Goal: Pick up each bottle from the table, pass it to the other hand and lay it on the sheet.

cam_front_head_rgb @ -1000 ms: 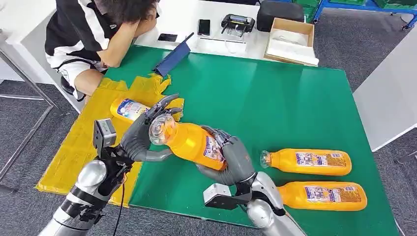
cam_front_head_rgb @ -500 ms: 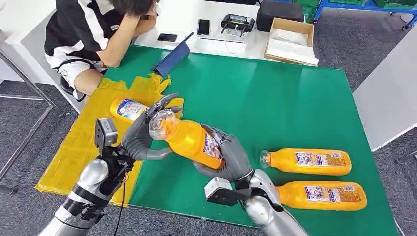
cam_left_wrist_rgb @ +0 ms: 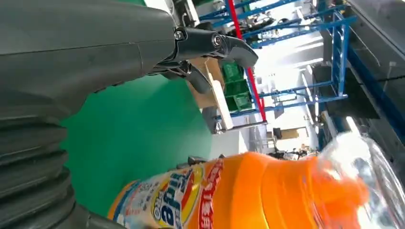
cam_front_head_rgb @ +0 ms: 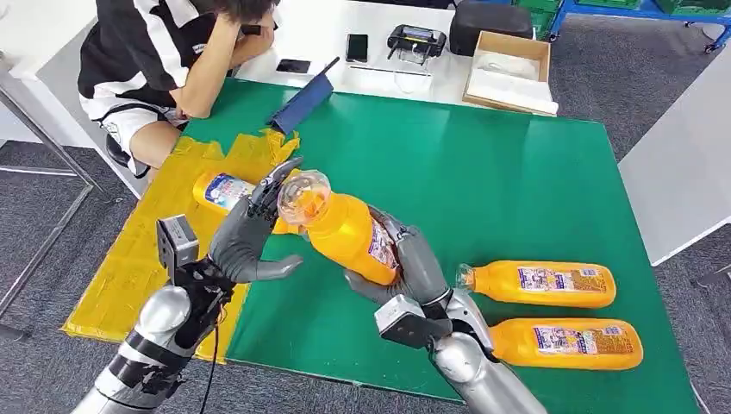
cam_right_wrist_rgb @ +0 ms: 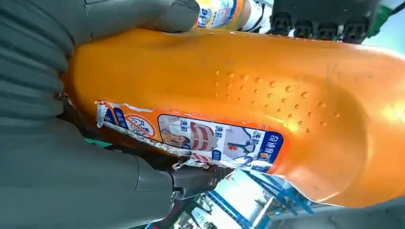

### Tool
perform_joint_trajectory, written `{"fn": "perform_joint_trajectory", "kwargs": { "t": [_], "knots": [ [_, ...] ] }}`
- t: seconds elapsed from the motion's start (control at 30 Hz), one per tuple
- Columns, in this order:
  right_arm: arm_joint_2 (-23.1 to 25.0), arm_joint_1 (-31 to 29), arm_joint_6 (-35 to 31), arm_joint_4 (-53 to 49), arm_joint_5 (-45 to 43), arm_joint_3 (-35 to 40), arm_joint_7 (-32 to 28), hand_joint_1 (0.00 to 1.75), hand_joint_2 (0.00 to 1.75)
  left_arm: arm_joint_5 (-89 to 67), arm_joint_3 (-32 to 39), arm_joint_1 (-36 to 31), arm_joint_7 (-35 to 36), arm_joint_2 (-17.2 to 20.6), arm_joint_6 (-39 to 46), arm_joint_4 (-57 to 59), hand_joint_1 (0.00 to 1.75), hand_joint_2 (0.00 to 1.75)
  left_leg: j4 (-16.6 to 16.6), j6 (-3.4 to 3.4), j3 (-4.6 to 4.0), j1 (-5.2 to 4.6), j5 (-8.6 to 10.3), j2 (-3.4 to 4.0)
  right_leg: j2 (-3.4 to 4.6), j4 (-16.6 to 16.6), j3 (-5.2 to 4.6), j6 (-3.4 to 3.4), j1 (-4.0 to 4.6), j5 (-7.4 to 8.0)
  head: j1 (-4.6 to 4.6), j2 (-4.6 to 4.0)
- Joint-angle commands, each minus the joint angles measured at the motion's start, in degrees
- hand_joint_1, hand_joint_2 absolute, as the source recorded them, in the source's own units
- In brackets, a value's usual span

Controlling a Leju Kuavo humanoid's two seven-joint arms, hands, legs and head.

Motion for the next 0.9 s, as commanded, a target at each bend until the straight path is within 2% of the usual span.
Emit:
{"fn": "perform_joint_trajectory", "kwargs": {
  "t": [0.03, 0.2, 0.23, 0.43, 0.5, 0.7, 0.9],
  "knots": [
    [-0.26, -2.1, -0.4, 3.58, 0.6, -0.5, -0.09, 1.75, 1.75, -0.39, -2.5, -2.01, 0.04, -0.09, 0.35, 0.85, 0.0, 1.75, 0.01, -0.09, 0.21, 0.04, -0.08, -0.04, 0.08, -0.02, 0.24, -0.09, 0.01, -0.09, 0.0, 0.0],
    [-0.28, -2.21, -0.82, 3.9, 1.37, -0.33, -0.06, 1.75, 1.75, -0.23, -2.64, -2.3, -0.37, -0.16, 0.18, 0.65, 0.0, 1.75, 0.09, -0.14, 0.45, 0.06, -0.24, -0.04, 0.16, 0.04, 0.49, -0.15, 0.02, -0.25, 0.0, 0.0],
    [-0.29, -2.2, -0.83, 4.01, 1.34, -0.42, -0.03, 1.75, 1.75, -0.22, -2.69, -2.35, -0.39, -0.18, 0.14, 0.56, 0.0, 1.75, 0.01, -0.09, 0.2, 0.04, -0.09, -0.03, 0.09, -0.02, 0.23, -0.09, 0.02, -0.09, 0.0, 0.0],
    [-0.27, -2.73, -0.55, 5.17, 1.09, -1.37, 0.04, 1.75, 1.75, -0.59, -3.35, -2.54, -0.92, -0.12, -0.05, -0.13, 0.0, 1.75, 0.05, -0.11, 0.28, 0.06, -0.13, -0.04, 0.11, 0.01, 0.32, -0.12, 0.03, -0.14, 0.0, 0.0],
    [-0.11, -3.93, -0.27, 6.32, 1.9, -0.79, 0.52, 1.75, 1.75, -0.59, -3.57, -2.88, -0.9, -0.26, -0.18, 0.02, 0.0, 1.75, -0.01, -0.07, 0.11, 0.03, -0.03, -0.01, 0.08, -0.03, 0.12, -0.07, 0.02, -0.03, 0.0, 0.0],
    [0.96, -7.35, 0.33, 10.71, 5.69, 1.27, 1.83, 1.75, 1.75, -1.09, -4.97, -4.55, -1.17, -1.04, -0.54, 1.23, 0.0, 1.75, 0.06, -0.13, 0.32, 0.05, -0.14, 0.0, 0.17, 0.04, 0.34, -0.14, 0.02, -0.15, -0.02, 0.0],
    [1.54, -7.77, 0.37, 12.15, 6.76, 2.12, 2.78, 1.75, 1.75, -1.11, -5.16, -5.03, -1.15, -1.06, -0.73, 1.51, 0.0, 1.75, 0.05, -0.15, 0.46, 0.04, -0.2, -0.03, 0.18, 0.04, 0.49, -0.16, 0.0, -0.22, 0.0, 0.0]
  ]
}}
